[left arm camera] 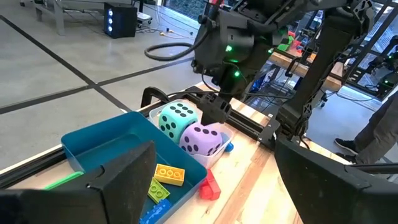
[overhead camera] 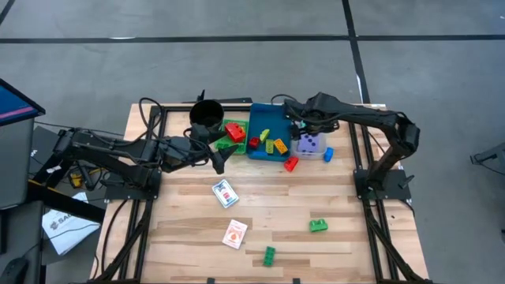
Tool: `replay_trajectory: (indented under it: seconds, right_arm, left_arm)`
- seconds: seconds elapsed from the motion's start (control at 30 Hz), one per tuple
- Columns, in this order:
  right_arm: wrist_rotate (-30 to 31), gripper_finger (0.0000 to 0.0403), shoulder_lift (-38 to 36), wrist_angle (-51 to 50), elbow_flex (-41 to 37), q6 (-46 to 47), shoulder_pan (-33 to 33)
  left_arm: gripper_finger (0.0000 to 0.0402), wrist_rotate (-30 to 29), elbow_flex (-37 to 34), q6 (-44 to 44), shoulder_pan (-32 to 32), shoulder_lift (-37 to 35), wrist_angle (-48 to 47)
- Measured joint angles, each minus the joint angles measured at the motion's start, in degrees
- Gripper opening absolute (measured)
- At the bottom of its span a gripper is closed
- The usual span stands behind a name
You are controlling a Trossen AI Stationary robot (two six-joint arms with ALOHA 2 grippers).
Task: Pick & Place Toys
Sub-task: Put the blue deck of cards into the black bucket
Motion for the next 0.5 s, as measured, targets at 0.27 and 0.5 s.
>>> replay_trajectory:
  seconds: [0.27,0.5]
  right_arm:
    - [-0.46,0.04,-2.86,3.87,0.0,-2.48,6.81]
    - [4.1,0.04,-9.31,20.24,0.0,-21.23,22.65]
  left_arm:
    - [0.0324,-0.02,0.0,0.0,-0.01,0.0,0.0]
    - [0.0324,-1.55,0.0,0.0,0.0,0.0,0.0]
